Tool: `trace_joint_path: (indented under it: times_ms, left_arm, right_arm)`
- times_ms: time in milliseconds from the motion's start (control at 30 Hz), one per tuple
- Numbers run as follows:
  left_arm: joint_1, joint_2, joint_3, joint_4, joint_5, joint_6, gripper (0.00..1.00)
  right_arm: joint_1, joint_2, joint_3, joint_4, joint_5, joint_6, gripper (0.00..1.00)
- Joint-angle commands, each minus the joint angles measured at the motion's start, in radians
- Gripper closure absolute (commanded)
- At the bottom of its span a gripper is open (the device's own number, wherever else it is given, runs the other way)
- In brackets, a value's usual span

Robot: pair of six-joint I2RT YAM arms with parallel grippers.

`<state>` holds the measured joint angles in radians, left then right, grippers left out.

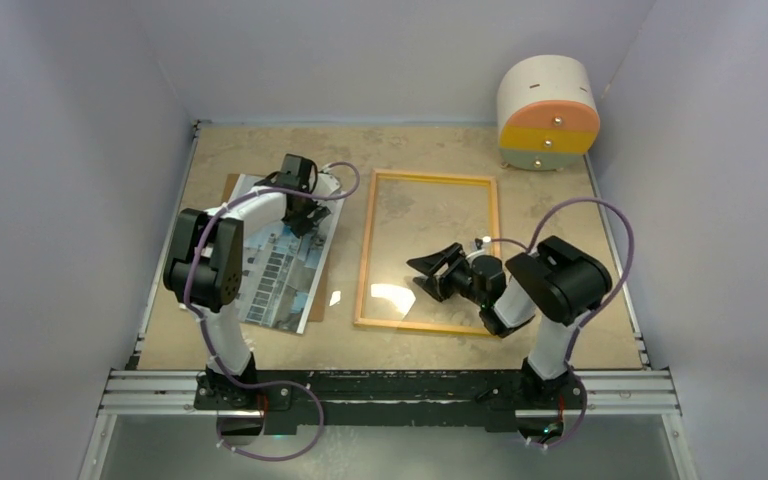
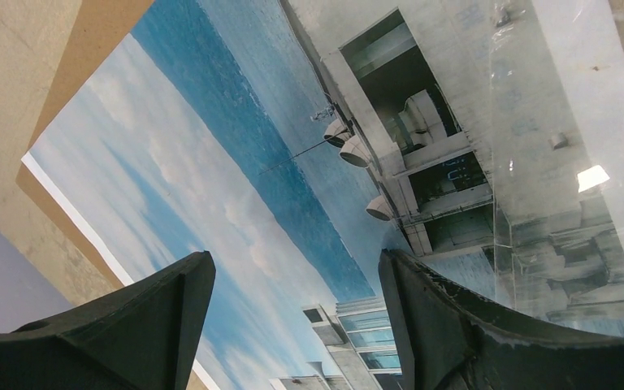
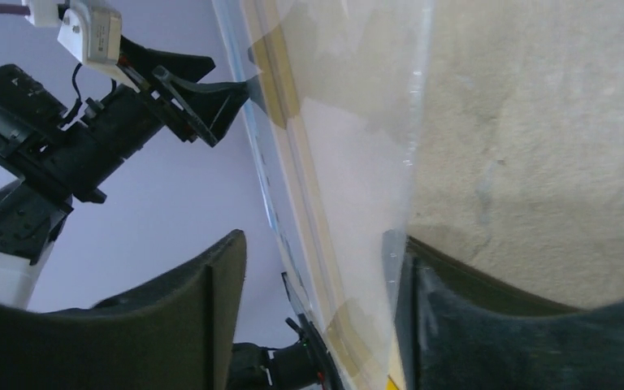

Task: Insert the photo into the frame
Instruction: Pick up the photo frame item at the center of the board, then move the photo frame to the center of the board.

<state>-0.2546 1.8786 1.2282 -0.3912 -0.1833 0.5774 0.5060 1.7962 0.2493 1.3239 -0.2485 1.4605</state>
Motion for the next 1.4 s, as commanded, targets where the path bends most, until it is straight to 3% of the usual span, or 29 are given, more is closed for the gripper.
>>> trace_joint_path:
  times_ms: [0,100,200,367,500,567,733,833,900,967,1067,1367]
  left_arm:
    - [-0.017,0.013,-0.043,0.001,0.023,-0.005,0.21]
    - [-0.021,0.013,-0.041,-0.003,0.019,-0.005,0.21]
    - [-0.021,0.003,-0.030,-0.014,0.019,-0.007,0.21]
    - [-0.020,-0.028,0.011,-0.050,0.008,-0.004,0.20]
    - [-0.017,-0.047,0.061,-0.082,-0.009,0.000,0.19]
    - [-0.013,-0.049,0.083,-0.091,-0.018,0.001,0.18]
    - [-0.006,-0.051,0.114,-0.103,-0.025,0.004,0.17]
    - [-0.006,-0.047,0.118,-0.104,-0.024,0.005,0.17]
    - [-0.006,-0.042,0.125,-0.108,-0.023,0.001,0.17]
    - [-0.007,-0.040,0.132,-0.118,-0.015,-0.002,0.17]
    - [-0.008,-0.040,0.135,-0.125,0.007,-0.007,0.17]
    - [-0.074,-0.007,0.188,-0.141,0.113,-0.094,0.17]
  right_arm:
    - [0.013,0.120,-0.021,0.420,0.047,0.111,0.42]
    - [0.017,0.177,-0.011,0.512,0.044,0.140,0.51]
    - [0.017,0.155,-0.004,0.458,0.029,0.129,0.60]
    - [-0.007,0.011,0.017,0.196,-0.022,-0.007,0.77]
    - [-0.081,-0.116,0.077,-0.098,-0.147,-0.138,0.93]
    - [-0.136,-0.185,0.138,-0.329,-0.233,-0.252,1.00]
    - [-0.274,-0.276,0.427,-1.092,-0.417,-0.741,1.00]
    - [-0.297,-0.284,0.569,-1.434,-0.359,-0.943,0.99]
    - [-0.301,-0.288,0.561,-1.399,-0.402,-0.897,0.93]
    - [-0.308,-0.260,0.615,-1.499,-0.362,-0.951,0.91]
    - [-0.313,-0.234,0.669,-1.573,-0.348,-0.989,1.00]
    - [-0.342,-0.326,0.915,-1.859,-0.129,-1.020,1.00]
